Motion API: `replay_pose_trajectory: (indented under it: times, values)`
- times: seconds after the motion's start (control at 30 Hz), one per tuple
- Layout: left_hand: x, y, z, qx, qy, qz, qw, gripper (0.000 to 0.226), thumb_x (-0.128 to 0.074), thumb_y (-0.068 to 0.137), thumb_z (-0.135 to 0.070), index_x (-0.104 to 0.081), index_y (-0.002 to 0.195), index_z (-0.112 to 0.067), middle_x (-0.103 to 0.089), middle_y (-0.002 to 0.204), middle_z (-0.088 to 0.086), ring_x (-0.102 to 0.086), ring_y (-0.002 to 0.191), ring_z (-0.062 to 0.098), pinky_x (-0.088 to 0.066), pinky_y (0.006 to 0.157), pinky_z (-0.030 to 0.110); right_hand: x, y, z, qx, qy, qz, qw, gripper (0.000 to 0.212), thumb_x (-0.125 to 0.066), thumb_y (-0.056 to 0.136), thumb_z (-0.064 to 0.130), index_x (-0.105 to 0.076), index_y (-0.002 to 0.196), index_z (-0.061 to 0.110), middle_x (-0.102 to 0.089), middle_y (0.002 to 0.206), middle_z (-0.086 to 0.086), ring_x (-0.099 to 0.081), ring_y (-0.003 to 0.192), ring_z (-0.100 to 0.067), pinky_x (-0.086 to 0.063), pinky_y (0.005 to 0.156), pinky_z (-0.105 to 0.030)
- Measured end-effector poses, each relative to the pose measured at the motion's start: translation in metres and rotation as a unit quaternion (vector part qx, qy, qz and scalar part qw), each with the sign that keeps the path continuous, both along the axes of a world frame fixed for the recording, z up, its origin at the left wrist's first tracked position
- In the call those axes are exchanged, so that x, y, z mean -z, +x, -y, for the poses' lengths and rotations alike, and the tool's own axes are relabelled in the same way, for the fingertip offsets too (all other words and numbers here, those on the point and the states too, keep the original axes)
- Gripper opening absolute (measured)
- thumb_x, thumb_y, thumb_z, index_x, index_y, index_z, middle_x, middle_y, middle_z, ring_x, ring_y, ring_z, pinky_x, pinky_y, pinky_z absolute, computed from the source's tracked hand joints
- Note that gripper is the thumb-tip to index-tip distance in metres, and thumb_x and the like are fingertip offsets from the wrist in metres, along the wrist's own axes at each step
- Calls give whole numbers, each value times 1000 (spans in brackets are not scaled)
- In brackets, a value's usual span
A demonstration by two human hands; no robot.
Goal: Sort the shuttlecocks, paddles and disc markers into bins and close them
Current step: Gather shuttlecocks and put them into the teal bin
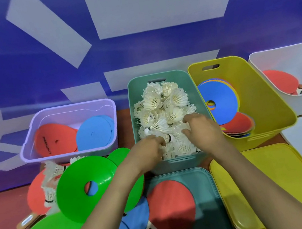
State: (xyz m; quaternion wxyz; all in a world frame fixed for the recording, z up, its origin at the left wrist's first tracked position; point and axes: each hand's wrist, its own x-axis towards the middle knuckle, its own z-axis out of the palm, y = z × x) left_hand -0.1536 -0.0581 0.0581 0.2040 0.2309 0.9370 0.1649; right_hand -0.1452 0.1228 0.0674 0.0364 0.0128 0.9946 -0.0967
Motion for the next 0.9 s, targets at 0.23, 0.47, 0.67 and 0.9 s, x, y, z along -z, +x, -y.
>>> replay_pose_trajectory:
  times: [0.23, 0.47, 0.67, 0.9]
  values:
    - [-13, 35, 56, -159, 227, -161, 947, 32, -60, 86, -13, -56, 117, -16, -57, 115, 1, -56, 100, 19, -43, 90, 29, -22, 33, 55, -106, -107, -109, 983, 38, -57, 90, 22, -53, 126, 12, -58, 123, -6, -49, 115, -28, -37, 97, -36]
    - [16, 95, 162, -297, 215, -185, 912, 41, -64, 85, -10, -53, 124, -11, -56, 123, 6, -55, 109, 24, -45, 91, 34, 4, 65, 166, -263, -172, -131, 941, 41, -47, 82, 29, -61, 115, 9, -65, 108, -6, -59, 101, -26, -37, 93, -31]
    - [48, 157, 257, -358, 128, -147, 913, 37, -69, 79, -5, -59, 114, -10, -59, 118, 7, -57, 108, 27, -35, 88, 24, 40, 90, 251, -366, -170, -63, 913, 39, -54, 81, 25, -60, 115, 9, -63, 111, -7, -58, 103, -27, -39, 93, -32]
    - [80, 189, 305, -410, 81, -32, 908, 47, -74, 75, -15, -58, 119, -9, -53, 122, 10, -50, 116, 29, -37, 97, 33, 67, 101, 300, -403, -100, 83, 906, 49, -56, 91, 24, -42, 135, 10, -45, 136, -8, -37, 127, -25, -31, 106, -37]
